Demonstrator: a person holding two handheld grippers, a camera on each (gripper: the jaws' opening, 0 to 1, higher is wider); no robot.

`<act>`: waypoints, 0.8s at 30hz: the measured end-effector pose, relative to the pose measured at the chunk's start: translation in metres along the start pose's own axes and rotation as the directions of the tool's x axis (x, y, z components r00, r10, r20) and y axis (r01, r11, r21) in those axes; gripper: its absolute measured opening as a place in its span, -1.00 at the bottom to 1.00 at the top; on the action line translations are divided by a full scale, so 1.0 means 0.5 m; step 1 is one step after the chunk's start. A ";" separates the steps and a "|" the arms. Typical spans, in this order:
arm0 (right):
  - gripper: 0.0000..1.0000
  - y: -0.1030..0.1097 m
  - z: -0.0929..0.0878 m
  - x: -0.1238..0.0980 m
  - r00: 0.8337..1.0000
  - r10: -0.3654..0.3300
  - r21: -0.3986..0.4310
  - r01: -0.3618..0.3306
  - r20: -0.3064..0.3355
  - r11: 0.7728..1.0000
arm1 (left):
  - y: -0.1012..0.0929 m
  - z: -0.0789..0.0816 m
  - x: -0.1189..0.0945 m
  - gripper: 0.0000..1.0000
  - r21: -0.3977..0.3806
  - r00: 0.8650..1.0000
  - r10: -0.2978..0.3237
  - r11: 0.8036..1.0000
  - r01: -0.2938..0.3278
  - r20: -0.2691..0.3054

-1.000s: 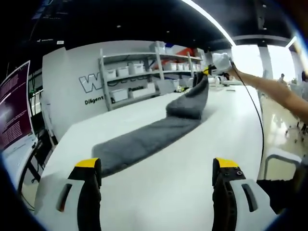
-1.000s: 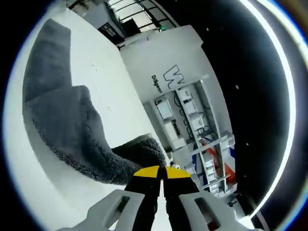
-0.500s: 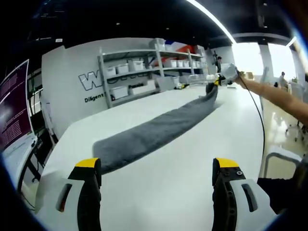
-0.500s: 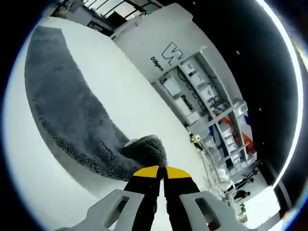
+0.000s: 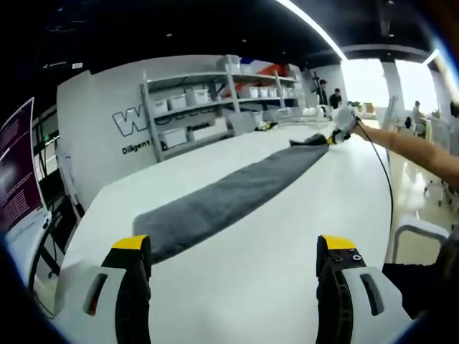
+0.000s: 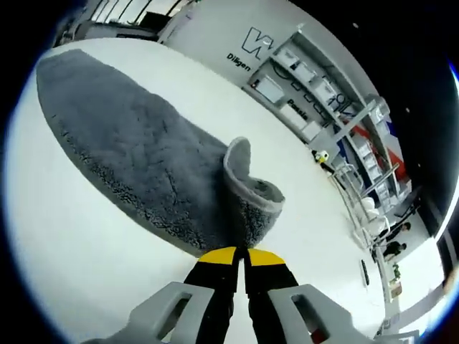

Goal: Open the folded towel by lifting each exposed corner and separating the folded layers until the towel lies flat within the target outline without major curled edges

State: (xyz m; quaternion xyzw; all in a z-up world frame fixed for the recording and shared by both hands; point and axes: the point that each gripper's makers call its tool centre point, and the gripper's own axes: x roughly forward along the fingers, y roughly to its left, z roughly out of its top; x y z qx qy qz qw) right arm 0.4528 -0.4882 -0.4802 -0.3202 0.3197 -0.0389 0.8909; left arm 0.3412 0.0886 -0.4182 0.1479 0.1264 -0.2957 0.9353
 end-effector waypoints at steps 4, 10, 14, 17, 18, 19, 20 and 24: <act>-1.00 0.003 -0.020 0.023 1.000 0.013 0.061 -0.013 0.004 0.998 | 0.002 -0.003 0.001 0.88 -0.001 1.000 0.002 1.000 -0.002 -0.006; -1.00 0.001 -0.012 0.027 1.000 -0.014 0.035 0.013 0.004 0.999 | 0.009 -0.010 0.002 0.88 -0.008 1.000 0.008 1.000 -0.008 -0.013; -0.93 -0.011 -0.011 0.035 0.999 -0.032 0.070 0.031 0.008 0.997 | 0.013 -0.012 0.003 0.88 -0.017 1.000 0.008 1.000 -0.008 -0.010; -0.90 -0.015 -0.011 0.039 0.999 -0.046 0.082 0.044 0.014 0.996 | 0.021 -0.016 0.004 0.88 -0.023 1.000 0.011 1.000 -0.011 -0.015; -0.90 -0.016 -0.010 0.040 0.999 -0.048 0.082 0.047 0.015 0.996 | 0.024 -0.016 0.005 0.88 -0.027 1.000 0.015 1.000 -0.015 -0.013; -0.90 -0.018 -0.009 0.044 0.999 -0.051 0.083 0.050 0.016 0.995 | 0.029 -0.017 0.005 0.88 -0.034 1.000 0.020 0.999 -0.020 -0.011; -0.90 -0.019 -0.008 0.046 0.998 -0.057 0.086 0.055 0.016 0.995 | 0.034 -0.016 0.006 0.88 -0.044 1.000 0.027 0.999 -0.027 -0.007; -0.88 -0.019 -0.009 0.042 0.997 -0.071 0.116 0.070 0.010 0.991 | 0.050 -0.016 0.012 0.88 -0.068 0.999 0.043 0.997 -0.042 0.011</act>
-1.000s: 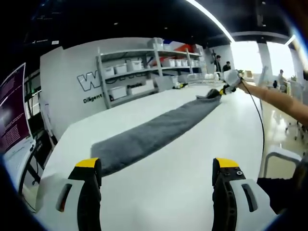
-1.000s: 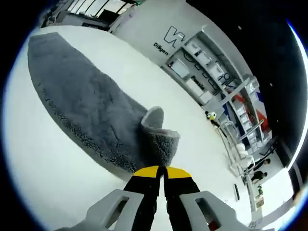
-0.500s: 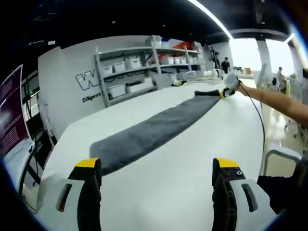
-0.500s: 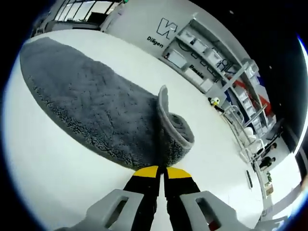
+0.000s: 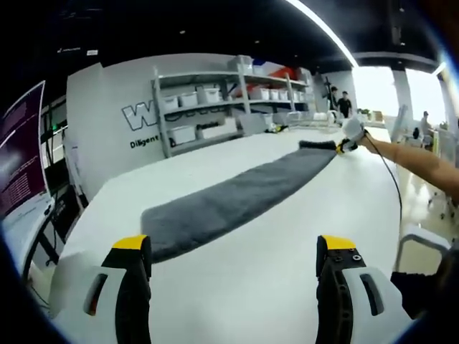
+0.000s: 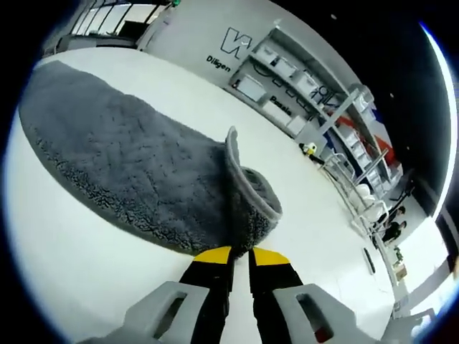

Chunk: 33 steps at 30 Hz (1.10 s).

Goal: Open the folded towel by lifting each exposed corner and separating the folded layers until the towel lies flat within the target outline without major curled edges

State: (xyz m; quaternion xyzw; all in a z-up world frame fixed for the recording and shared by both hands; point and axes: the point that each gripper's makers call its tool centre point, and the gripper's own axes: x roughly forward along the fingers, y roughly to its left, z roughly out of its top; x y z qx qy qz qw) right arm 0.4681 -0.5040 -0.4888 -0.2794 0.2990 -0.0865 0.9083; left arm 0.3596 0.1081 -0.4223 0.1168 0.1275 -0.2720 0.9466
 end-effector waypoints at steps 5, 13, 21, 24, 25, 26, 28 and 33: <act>-0.37 -0.015 -0.005 -0.027 0.999 0.030 0.113 -0.027 -0.019 0.993 | 0.025 -0.005 0.008 0.89 -0.005 1.000 0.030 1.000 -0.030 0.001; 0.39 -0.047 0.002 -0.078 0.995 0.102 0.139 -0.098 -0.017 0.985 | 0.046 -0.001 0.018 0.88 -0.026 0.999 0.045 0.999 -0.045 -0.005; 0.93 -0.065 -0.021 -0.108 0.991 0.136 0.130 -0.132 -0.019 0.983 | 0.062 -0.001 0.026 0.90 -0.011 0.999 0.042 0.999 -0.043 -0.028; 0.99 -0.062 -0.023 -0.109 0.989 0.150 0.144 -0.148 -0.001 0.978 | 0.063 0.004 0.028 0.93 -0.021 0.999 0.030 0.999 -0.031 -0.013; 0.99 -0.061 -0.024 -0.110 0.988 0.152 0.145 -0.151 -0.001 0.978 | 0.062 0.005 0.028 0.95 -0.019 1.000 0.028 0.999 -0.028 -0.012; 0.99 -0.057 -0.025 -0.111 0.987 0.160 0.142 -0.159 0.001 0.977 | 0.062 0.005 0.029 0.98 -0.014 1.000 0.024 1.000 -0.025 -0.014; 0.99 -0.052 -0.020 -0.113 0.984 0.177 0.127 -0.176 0.007 0.976 | 0.066 0.008 0.031 0.99 -0.002 0.999 0.034 0.999 -0.034 -0.011; 0.99 -0.053 0.000 -0.124 0.982 0.187 0.114 -0.189 0.026 0.975 | 0.075 0.020 0.043 0.99 -0.015 0.999 0.033 0.999 -0.033 0.000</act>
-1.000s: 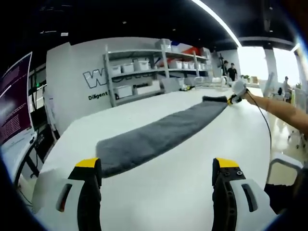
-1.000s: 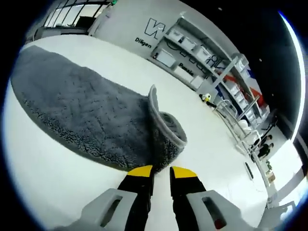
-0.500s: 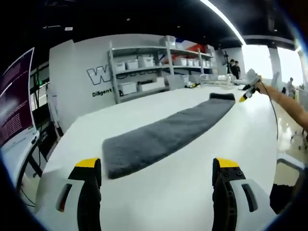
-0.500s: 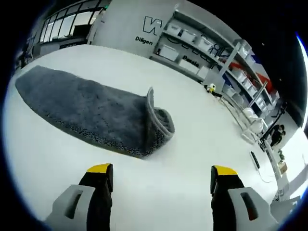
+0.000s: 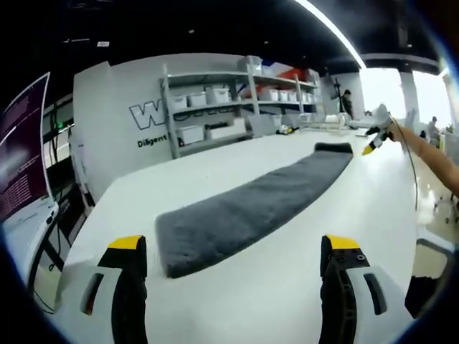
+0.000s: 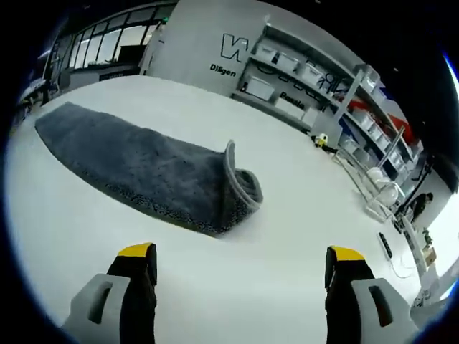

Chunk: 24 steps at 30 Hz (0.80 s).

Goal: Open the folded towel by lifting each exposed corner and separating the folded layers until the towel lies flat within the target outline without major curled edges

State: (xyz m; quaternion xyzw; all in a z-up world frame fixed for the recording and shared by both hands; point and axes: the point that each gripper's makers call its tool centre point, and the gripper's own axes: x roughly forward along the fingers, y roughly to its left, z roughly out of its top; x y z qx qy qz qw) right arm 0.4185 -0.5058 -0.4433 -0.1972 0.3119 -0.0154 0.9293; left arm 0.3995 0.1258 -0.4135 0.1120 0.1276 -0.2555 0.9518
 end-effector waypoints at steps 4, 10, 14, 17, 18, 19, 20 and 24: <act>0.99 0.009 0.019 -0.010 1.000 0.005 -0.012 -0.005 0.023 1.000 | 0.013 0.005 0.023 0.99 0.014 1.000 0.008 1.000 -0.008 -0.025; 0.90 0.048 0.052 -0.016 0.996 0.081 -0.019 -0.080 0.040 0.997 | 0.053 0.008 0.065 0.96 0.035 0.997 0.026 0.999 -0.023 -0.069; 0.87 0.064 0.081 -0.017 0.993 0.100 -0.047 -0.097 0.063 0.994 | 0.068 -0.002 0.095 0.97 0.043 0.994 0.026 0.999 -0.022 -0.106; 0.85 0.067 0.102 -0.012 0.992 0.103 -0.063 -0.099 0.076 0.993 | 0.077 -0.006 0.118 0.95 0.032 0.994 0.027 0.999 -0.023 -0.107; 0.85 0.066 0.107 -0.010 0.991 0.108 -0.068 -0.103 0.078 0.992 | 0.082 -0.005 0.124 0.94 0.028 0.994 0.031 0.999 -0.028 -0.102; 0.84 0.067 0.112 -0.008 0.990 0.112 -0.072 -0.106 0.082 0.992 | 0.086 -0.006 0.130 0.94 0.024 0.994 0.033 0.999 -0.031 -0.102; 0.84 0.068 0.117 -0.005 0.990 0.115 -0.075 -0.109 0.087 0.991 | 0.090 -0.007 0.134 0.94 0.018 0.994 0.032 0.999 -0.031 -0.107; 0.79 0.071 0.129 0.009 0.988 0.124 -0.083 -0.116 0.090 0.990 | 0.114 -0.008 0.150 0.93 0.001 0.992 0.035 0.999 -0.035 -0.120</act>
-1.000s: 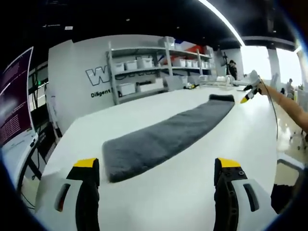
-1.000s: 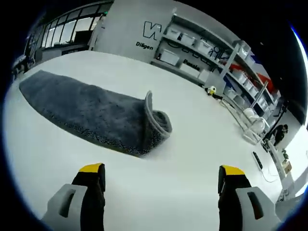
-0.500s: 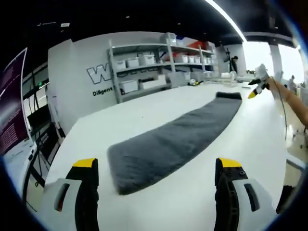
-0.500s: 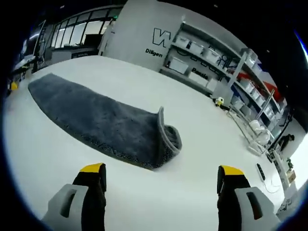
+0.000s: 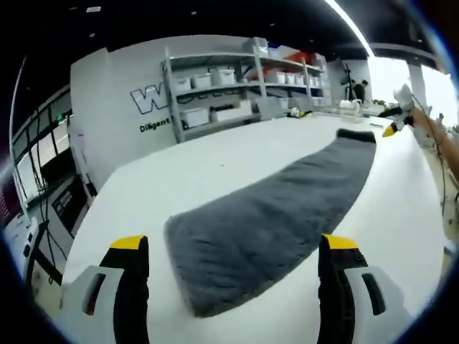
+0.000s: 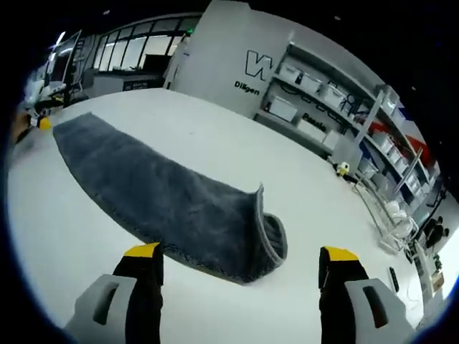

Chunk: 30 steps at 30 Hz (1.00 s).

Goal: Open the folded towel by lifting each exposed corner and separating the folded layers until the towel lies flat within the target outline without major curled edges

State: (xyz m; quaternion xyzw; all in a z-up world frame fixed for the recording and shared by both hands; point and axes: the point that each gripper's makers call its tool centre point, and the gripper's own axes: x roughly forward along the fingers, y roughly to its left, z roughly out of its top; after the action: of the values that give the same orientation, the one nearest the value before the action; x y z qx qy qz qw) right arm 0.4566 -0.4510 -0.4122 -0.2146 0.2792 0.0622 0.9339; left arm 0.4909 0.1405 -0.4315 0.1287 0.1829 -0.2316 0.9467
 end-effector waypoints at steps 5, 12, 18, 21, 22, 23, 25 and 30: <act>0.73 -0.011 0.017 0.029 1.000 0.024 0.026 -0.024 0.010 0.999 | 0.047 0.010 0.019 0.89 -0.001 0.999 0.050 0.999 -0.050 -0.008; 0.67 -0.035 0.026 0.059 0.999 0.028 0.048 -0.029 0.026 0.998 | 0.134 0.018 0.059 0.69 0.012 0.984 0.176 0.984 -0.175 -0.018; 0.66 -0.041 0.036 0.075 0.998 0.043 0.043 -0.045 0.040 0.998 | 0.161 0.026 0.109 0.40 -0.038 0.986 0.167 0.985 -0.167 -0.004; 0.66 -0.042 0.040 0.084 0.998 0.053 0.040 -0.054 0.038 0.998 | 0.175 0.013 0.134 0.39 -0.038 0.986 0.164 0.986 -0.165 -0.045; 0.66 -0.044 0.040 0.088 0.998 0.053 0.036 -0.054 0.031 0.998 | 0.181 0.010 0.142 0.37 -0.043 0.985 0.163 0.985 -0.165 -0.049; 0.65 -0.046 0.040 0.091 0.998 0.051 0.034 -0.052 0.027 0.998 | 0.186 0.007 0.148 0.32 -0.052 0.985 0.163 0.985 -0.165 -0.050; 0.65 -0.052 0.043 0.098 0.998 0.049 0.034 -0.049 0.026 0.998 | 0.194 0.002 0.163 0.16 -0.094 0.988 0.146 0.984 -0.150 -0.040; 0.63 -0.054 0.049 0.110 0.998 0.046 0.041 -0.047 0.034 0.998 | 0.207 -0.020 0.188 -0.08 -0.117 0.990 0.126 0.984 -0.133 -0.062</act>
State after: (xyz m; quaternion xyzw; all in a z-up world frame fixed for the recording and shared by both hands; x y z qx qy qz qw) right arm 0.5213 -0.4645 -0.4141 -0.1877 0.2700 0.0816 0.9408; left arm 0.6161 0.1959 -0.4624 0.0890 0.2137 -0.1544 0.9605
